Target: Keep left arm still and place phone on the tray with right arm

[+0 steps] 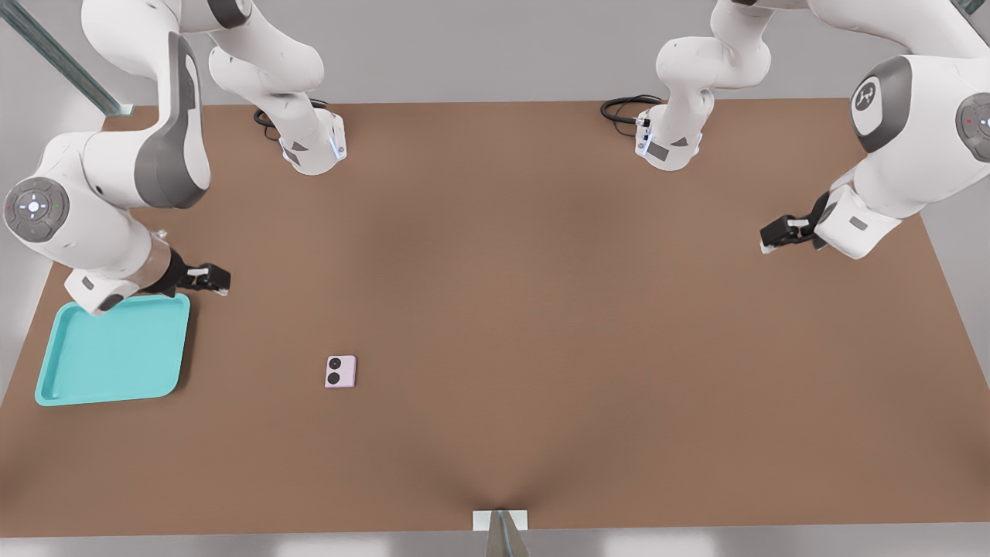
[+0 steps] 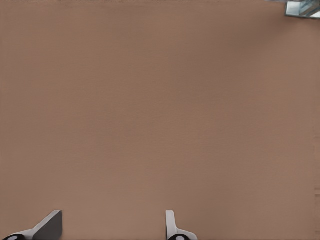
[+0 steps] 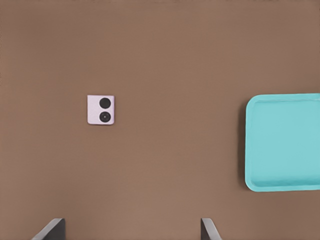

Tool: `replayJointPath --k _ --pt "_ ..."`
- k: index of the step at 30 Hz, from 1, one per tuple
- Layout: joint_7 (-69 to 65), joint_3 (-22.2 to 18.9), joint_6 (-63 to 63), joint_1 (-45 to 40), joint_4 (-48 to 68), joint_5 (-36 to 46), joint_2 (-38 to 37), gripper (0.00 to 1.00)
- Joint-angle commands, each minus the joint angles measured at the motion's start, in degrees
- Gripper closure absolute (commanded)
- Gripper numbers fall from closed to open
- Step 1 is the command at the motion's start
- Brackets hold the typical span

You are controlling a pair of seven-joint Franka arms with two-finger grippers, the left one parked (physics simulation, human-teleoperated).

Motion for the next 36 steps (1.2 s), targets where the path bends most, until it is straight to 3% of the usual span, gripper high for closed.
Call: replayJointPath --k 1,3,5,7,9,11,15,19,36 --pt "2.21 0.01 4.09 0.05 0.00 0.17 0.00 0.00" --pt "2.38 -0.17 4.09 1.80 2.01 0.35 3.68 0.00" --pt "2.56 -7.11 4.97 10.86 7.29 2.19 14.32 0.00" --pt "5.54 -4.22 5.58 10.59 17.84 2.37 25.40 0.00" --pt "12.58 -1.40 10.24 10.42 17.58 1.93 26.72 0.00" --pt "14.07 -0.17 22.36 10.33 6.70 2.19 23.82 0.00" --pt "19.26 0.01 31.68 10.07 -1.92 2.19 23.99 0.00" --pt "19.61 0.53 33.45 9.98 0.09 2.54 29.26 0.00" --pt "14.95 2.64 43.55 6.46 -9.13 2.81 31.82 0.00"
